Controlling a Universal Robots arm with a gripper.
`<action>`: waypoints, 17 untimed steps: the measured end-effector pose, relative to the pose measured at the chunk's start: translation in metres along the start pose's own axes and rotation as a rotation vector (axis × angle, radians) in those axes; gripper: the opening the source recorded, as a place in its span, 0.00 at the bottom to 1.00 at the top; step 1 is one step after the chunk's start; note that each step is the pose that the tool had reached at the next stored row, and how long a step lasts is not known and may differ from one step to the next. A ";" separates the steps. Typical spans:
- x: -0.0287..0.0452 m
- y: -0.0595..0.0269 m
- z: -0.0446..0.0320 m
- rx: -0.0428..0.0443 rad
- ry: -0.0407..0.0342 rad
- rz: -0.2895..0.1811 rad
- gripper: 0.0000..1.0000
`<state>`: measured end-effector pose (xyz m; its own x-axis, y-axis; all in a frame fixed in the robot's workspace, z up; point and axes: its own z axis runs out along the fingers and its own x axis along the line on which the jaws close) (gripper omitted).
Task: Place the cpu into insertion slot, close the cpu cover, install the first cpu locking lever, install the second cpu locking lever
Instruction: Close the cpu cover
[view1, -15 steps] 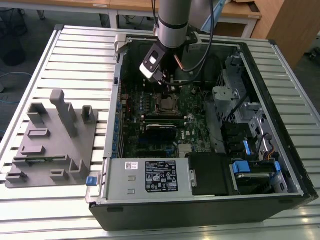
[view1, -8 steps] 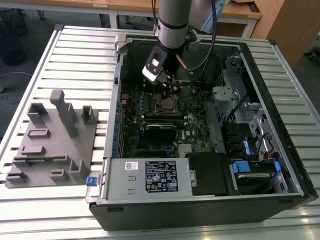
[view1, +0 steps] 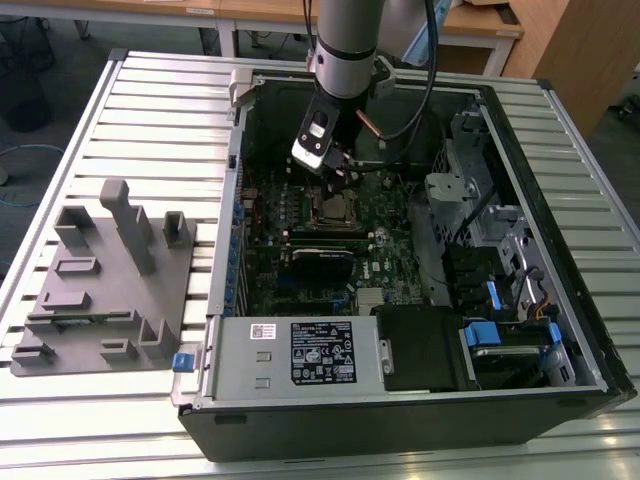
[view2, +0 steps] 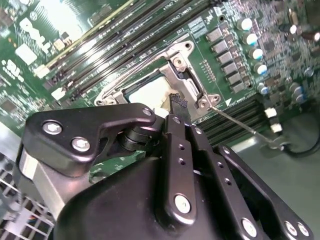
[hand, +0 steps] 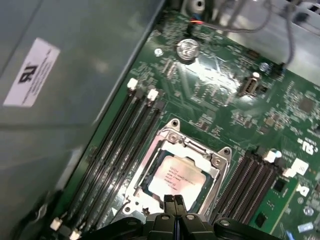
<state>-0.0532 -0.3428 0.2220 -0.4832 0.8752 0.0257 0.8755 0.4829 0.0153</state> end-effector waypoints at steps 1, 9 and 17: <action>0.0000 0.0000 0.0002 0.0005 0.0003 -0.019 0.11; -0.0001 0.0000 0.0017 0.0040 0.0030 -0.165 0.11; -0.0002 0.0001 0.0021 0.0054 0.0048 -0.235 0.11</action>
<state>-0.0530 -0.3428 0.2199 -0.6736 0.7386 0.0268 0.7391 0.6734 0.0161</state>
